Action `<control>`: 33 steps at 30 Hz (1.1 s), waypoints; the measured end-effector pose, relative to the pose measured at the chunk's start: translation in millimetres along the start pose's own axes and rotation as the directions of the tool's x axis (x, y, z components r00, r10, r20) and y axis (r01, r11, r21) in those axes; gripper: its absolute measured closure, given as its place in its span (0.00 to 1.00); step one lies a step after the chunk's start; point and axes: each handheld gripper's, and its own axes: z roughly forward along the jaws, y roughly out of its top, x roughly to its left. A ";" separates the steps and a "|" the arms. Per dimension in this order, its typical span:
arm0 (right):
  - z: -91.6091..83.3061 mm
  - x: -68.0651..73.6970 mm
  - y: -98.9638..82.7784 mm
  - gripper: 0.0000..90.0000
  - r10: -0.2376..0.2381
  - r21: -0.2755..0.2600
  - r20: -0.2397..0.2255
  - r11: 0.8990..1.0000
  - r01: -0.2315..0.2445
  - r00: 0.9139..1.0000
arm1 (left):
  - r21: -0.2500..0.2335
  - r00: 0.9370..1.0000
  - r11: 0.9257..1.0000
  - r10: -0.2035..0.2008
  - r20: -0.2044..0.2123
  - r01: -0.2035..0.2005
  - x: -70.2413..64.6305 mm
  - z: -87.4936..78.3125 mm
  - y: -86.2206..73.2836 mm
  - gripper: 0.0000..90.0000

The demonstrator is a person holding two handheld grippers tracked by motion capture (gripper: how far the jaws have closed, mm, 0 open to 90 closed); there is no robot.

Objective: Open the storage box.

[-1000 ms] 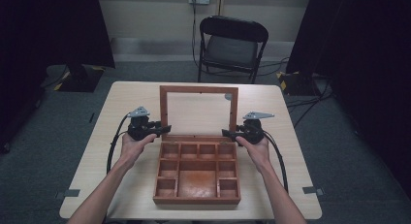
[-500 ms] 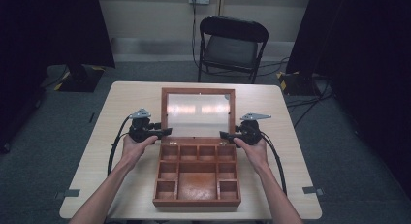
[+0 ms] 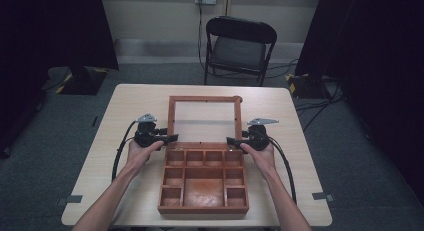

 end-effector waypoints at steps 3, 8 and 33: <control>1.0 0.5 -0.6 0.32 0.004 0.004 0.001 1.000 -0.004 1.000 | 0.009 1.000 1.000 0.002 0.003 -0.002 0.7 0.1 -0.5 0.46; 1.3 0.2 -1.0 0.32 0.008 0.004 0.001 1.000 -0.008 1.000 | 0.006 1.000 1.000 -0.007 0.019 0.007 2.2 0.1 -1.8 0.46; 7.2 -8.1 -6.8 0.24 0.084 0.027 -0.002 0.996 -0.084 0.996 | 0.050 0.991 0.992 -0.121 0.055 0.118 13.7 8.1 -10.8 0.35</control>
